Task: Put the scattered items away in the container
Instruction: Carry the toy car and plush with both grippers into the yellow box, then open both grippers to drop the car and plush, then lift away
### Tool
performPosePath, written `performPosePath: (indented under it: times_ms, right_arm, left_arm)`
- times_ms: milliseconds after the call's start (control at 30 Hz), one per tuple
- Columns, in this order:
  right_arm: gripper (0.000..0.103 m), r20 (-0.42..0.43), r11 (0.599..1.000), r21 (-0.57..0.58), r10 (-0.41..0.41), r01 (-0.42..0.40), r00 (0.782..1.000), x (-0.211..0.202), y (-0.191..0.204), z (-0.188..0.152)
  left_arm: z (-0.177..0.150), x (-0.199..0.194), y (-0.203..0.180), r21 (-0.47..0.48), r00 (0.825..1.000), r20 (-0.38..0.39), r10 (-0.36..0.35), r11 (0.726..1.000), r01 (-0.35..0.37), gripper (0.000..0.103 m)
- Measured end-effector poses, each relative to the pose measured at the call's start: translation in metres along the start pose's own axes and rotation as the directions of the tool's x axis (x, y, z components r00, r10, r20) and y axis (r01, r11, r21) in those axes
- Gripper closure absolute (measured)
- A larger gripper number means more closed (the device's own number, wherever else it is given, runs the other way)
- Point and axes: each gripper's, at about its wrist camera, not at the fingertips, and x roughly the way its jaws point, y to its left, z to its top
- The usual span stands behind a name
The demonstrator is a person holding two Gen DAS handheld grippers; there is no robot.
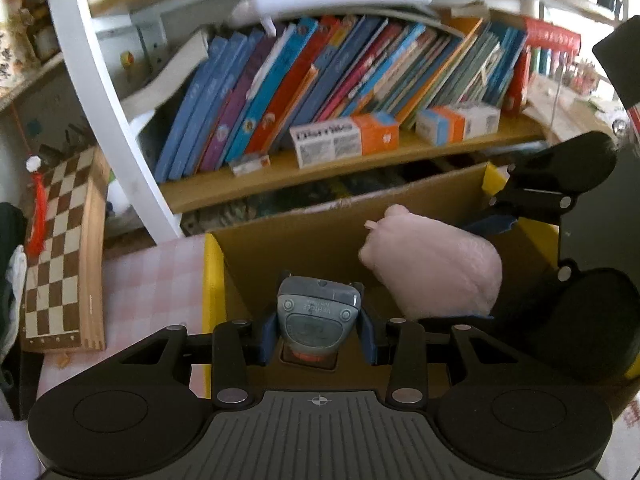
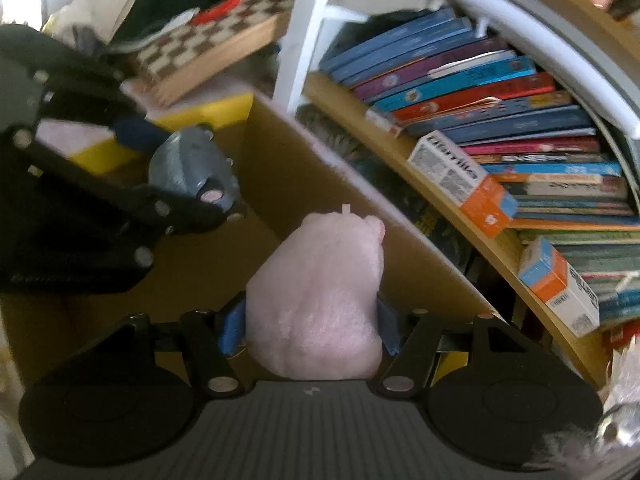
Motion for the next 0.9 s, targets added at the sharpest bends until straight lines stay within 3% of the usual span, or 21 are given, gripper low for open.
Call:
performPosePath:
  times_ms: [200,400,567,667,800,900]
  right_arm:
    - [0.04,-0.076,0.998,-0.047,0.038,-0.041,0.996,0.022,0.002,0.002]
    - [0.04,-0.083,0.998,-0.046,0.035,-0.039,0.996,0.025,0.005,0.005]
    - [0.037,-0.088,0.998,-0.032,0.044,-0.047,0.995,0.025,0.004,0.005]
    - [0.03,-0.068,0.999,-0.005,0.039,-0.039,0.997,0.023,0.0,0.006]
    - [0.02,-0.042,0.999,0.028,0.025,-0.024,0.999,0.02,-0.005,0.008]
    - [0.019,-0.014,0.999,0.033,0.024,-0.024,1.0,0.01,-0.007,0.01]
  left_arm:
    - [-0.003,0.016,0.001,0.054,0.997,-0.069,0.026,0.998,-0.022,0.064]
    - [-0.001,0.024,0.001,0.056,0.995,-0.092,0.033,0.998,-0.028,0.064]
    - [0.0,0.022,-0.002,0.078,0.997,-0.059,0.041,0.996,-0.037,0.062]
    - [0.001,0.02,-0.004,0.091,0.998,-0.039,0.046,0.995,-0.042,0.061]
    - [0.003,0.012,-0.005,0.092,0.999,-0.002,0.048,0.995,-0.048,0.046]
    - [0.006,0.0,-0.003,0.081,0.998,0.033,0.048,0.995,-0.05,0.044]
